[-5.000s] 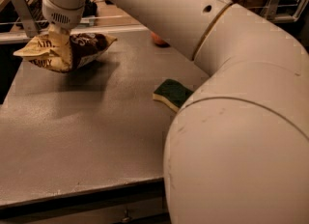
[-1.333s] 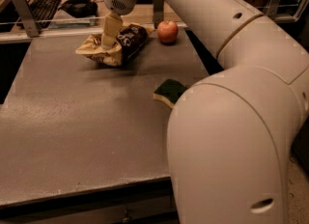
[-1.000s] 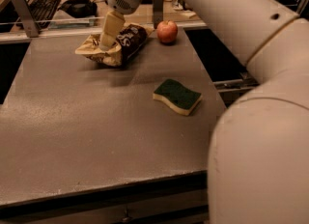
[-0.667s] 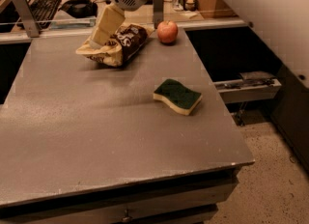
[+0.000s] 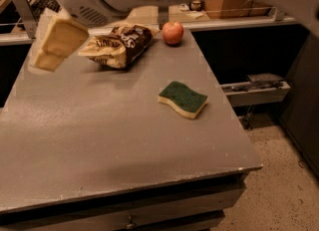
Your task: Move brown chip bag near apple
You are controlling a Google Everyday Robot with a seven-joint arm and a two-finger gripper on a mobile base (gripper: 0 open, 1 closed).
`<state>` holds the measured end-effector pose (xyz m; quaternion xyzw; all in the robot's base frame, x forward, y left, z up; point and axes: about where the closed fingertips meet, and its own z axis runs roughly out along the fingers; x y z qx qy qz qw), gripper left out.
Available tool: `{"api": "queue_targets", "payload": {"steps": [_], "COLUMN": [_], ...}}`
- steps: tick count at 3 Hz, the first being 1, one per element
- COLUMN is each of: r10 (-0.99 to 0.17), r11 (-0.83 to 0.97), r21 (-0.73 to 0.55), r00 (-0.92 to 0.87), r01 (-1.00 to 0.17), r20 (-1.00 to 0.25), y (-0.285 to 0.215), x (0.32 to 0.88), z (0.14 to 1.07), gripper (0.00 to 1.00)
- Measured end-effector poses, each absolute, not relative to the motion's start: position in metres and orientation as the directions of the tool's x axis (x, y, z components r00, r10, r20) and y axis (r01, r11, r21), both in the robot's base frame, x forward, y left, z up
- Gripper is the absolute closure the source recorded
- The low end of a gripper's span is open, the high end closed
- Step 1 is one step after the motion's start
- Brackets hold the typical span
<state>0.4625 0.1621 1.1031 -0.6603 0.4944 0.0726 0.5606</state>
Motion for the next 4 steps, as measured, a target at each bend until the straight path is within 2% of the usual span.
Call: {"api": "queue_targets", "payload": {"steps": [1,3,4], "r10": [-0.602,-0.593,-0.602], "r11": [0.172,0.183,0.215], "r21": [-0.710,-0.716,-0.746], "r00": [0.498,0.505,0.516], "r01": [-0.683,-0.674,-0.630], "r20": [-0.625,-0.627,-0.609], "y": [0.141,0.128,0.080], "x": [0.453,0.460,0.479], "z": [1.100,1.101,1.113], "gripper": [0.00,0.00,0.00]}}
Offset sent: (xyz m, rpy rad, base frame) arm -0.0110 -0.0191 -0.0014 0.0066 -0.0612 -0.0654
